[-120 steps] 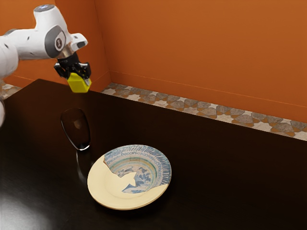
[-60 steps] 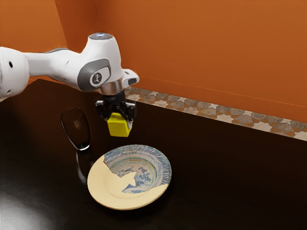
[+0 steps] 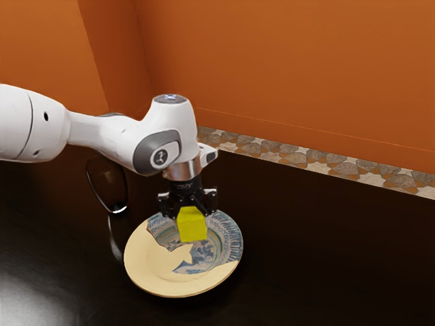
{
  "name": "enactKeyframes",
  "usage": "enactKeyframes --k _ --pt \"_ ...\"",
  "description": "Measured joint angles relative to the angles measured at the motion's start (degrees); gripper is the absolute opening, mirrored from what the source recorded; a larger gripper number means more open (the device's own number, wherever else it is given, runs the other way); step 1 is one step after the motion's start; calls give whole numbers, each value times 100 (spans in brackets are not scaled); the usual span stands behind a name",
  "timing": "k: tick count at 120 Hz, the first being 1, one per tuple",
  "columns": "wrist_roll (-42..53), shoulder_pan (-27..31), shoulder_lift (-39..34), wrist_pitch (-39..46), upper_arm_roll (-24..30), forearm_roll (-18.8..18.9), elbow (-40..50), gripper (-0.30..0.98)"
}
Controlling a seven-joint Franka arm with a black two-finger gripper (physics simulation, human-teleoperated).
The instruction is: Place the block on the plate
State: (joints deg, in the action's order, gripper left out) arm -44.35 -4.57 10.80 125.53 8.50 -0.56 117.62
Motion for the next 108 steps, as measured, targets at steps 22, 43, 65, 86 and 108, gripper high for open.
enactKeyframes --k 22,43,65,86,108 --pt "-446 -17 -70 98 1 -102 54 56" --pt "-716 -207 -262 79 -66 -86 -72 63" --pt "-246 -401 -295 -108 -730 -63 -583 66" --pt "693 -557 -315 -445 -1474 106 -1181 68" --pt "1574 -528 -878 -888 -1711 384 -1300 68"
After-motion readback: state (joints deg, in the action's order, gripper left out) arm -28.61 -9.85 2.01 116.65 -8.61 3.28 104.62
